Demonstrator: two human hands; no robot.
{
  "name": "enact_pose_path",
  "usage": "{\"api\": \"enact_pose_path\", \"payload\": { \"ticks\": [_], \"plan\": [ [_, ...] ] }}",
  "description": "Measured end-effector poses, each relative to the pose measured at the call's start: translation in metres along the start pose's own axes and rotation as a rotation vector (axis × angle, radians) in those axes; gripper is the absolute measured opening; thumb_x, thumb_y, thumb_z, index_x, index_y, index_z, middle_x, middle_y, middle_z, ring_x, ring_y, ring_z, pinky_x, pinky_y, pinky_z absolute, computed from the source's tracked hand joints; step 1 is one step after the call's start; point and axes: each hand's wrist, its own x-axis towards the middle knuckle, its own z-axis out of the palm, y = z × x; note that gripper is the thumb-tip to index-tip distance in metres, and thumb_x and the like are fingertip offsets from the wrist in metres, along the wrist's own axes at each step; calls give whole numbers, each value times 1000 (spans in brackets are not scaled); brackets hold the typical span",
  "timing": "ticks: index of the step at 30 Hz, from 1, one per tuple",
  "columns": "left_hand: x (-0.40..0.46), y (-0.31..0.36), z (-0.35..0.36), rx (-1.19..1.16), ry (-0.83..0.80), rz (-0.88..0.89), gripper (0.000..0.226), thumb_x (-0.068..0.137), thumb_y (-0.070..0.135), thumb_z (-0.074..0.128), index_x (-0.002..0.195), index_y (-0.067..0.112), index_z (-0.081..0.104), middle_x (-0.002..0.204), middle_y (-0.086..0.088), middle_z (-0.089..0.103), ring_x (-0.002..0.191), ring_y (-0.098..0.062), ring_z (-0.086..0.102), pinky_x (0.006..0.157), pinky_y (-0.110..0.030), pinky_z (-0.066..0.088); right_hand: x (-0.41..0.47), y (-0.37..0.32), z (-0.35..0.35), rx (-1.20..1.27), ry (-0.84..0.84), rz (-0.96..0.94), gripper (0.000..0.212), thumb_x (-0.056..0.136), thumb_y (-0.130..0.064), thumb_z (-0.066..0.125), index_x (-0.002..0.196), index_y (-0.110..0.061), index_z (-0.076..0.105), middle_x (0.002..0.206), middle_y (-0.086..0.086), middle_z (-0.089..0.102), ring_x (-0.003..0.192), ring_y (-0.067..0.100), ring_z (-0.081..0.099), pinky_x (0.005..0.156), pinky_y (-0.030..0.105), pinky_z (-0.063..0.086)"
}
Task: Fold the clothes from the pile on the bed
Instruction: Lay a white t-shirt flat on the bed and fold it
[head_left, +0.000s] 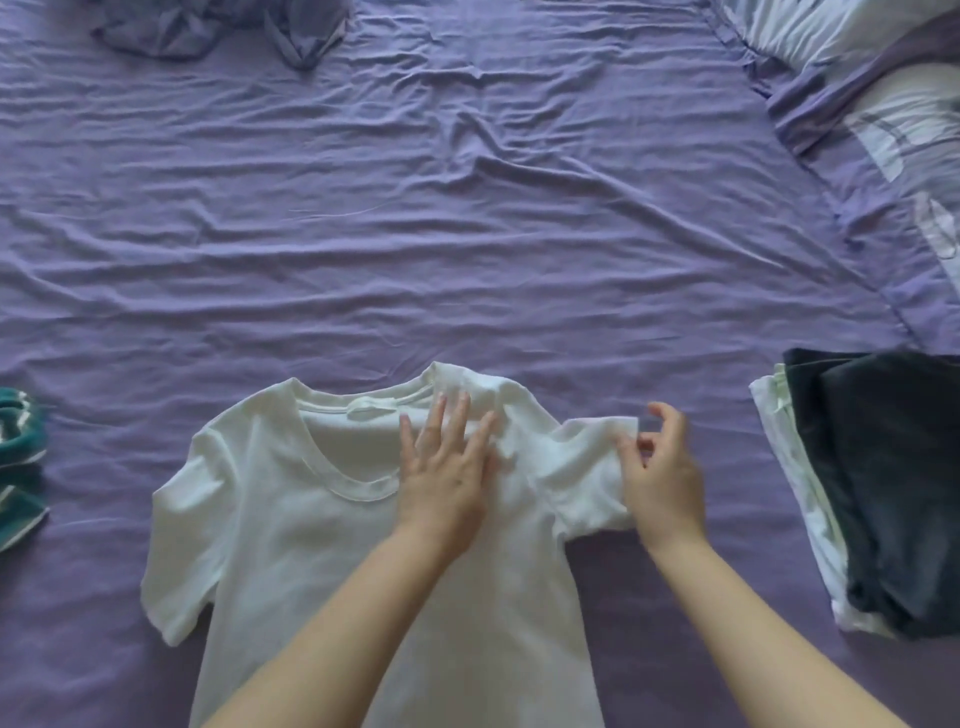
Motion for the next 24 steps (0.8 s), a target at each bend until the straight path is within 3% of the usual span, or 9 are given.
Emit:
{"api": "enact_pose_path", "payload": {
  "ticks": [3, 6, 9, 12, 16, 18, 20, 22, 24],
  "plan": [
    [43, 9, -1, -12, 25, -68, 47, 102, 34, 22, 149, 30, 18, 160, 5, 5, 146, -19, -7, 114, -49, -12, -6, 16, 6, -77, -83, 32, 60, 92, -34, 54, 142, -20, 26, 91, -11, 58, 82, 23, 60, 70, 36, 41],
    [79, 10, -7, 24, 48, -98, 43, 102, 30, 31, 145, 25, 30, 156, 2, 21, 146, -23, 2, 115, -51, -2, -11, 26, 12, -110, -135, -63, 63, 91, -30, 55, 144, -27, 23, 111, -8, 57, 90, 23, 60, 71, 36, 44],
    [95, 6, -17, 21, 36, -96, 30, 96, 37, 46, 114, 18, 60, 129, -3, 51, 138, -24, 21, 115, -48, 2, -7, 30, 13, -67, -74, -159, 37, 92, -12, 51, 129, -19, 48, 111, 2, 56, 91, 27, 59, 63, 32, 41],
    [100, 4, -22, -22, 157, -134, 20, 90, 33, 57, 98, 17, 66, 116, -4, 55, 127, -24, 31, 115, -45, 5, 3, 36, 6, -140, -7, -123, 16, 91, -7, 49, 104, -11, 58, 109, 4, 56, 80, 32, 58, 59, 34, 41],
    [87, 19, -11, -83, 207, -252, 23, 91, 26, 57, 113, 21, 62, 141, -6, 40, 141, -25, 18, 116, -47, 0, 10, 41, 2, -193, -54, -183, 18, 88, -8, 57, 105, -9, 62, 112, 7, 55, 92, 30, 58, 70, 39, 48],
    [69, 32, -3, -112, 334, -202, 26, 87, 14, 62, 113, 15, 62, 137, -12, 46, 137, -31, 31, 115, -53, 13, 15, 39, 3, -156, -47, -183, 30, 88, -10, 60, 118, -9, 59, 119, 9, 54, 104, 28, 55, 82, 41, 49],
    [49, 45, 10, -153, 430, -71, 21, 83, 5, 65, 103, 11, 65, 121, -13, 58, 127, -32, 45, 110, -56, 26, 23, 38, 3, -158, -53, -179, 30, 87, -13, 62, 117, -9, 61, 118, 10, 54, 106, 29, 52, 84, 42, 47],
    [32, 53, 24, -163, 363, 21, 20, 90, 16, 55, 106, 11, 66, 122, -12, 61, 128, -31, 46, 111, -55, 26, 31, 37, 3, -191, -39, -248, 13, 85, -13, 66, 97, -8, 68, 104, 11, 59, 95, 33, 55, 79, 44, 47],
    [24, 56, 33, -108, 137, 31, 51, 95, 42, 31, 134, 16, 52, 147, -7, 42, 141, -30, 27, 117, -50, 9, 38, 41, 0, -240, 44, -283, 4, 81, -9, 69, 83, -8, 67, 93, 11, 62, 85, 34, 56, 73, 43, 46]
  ]
}}
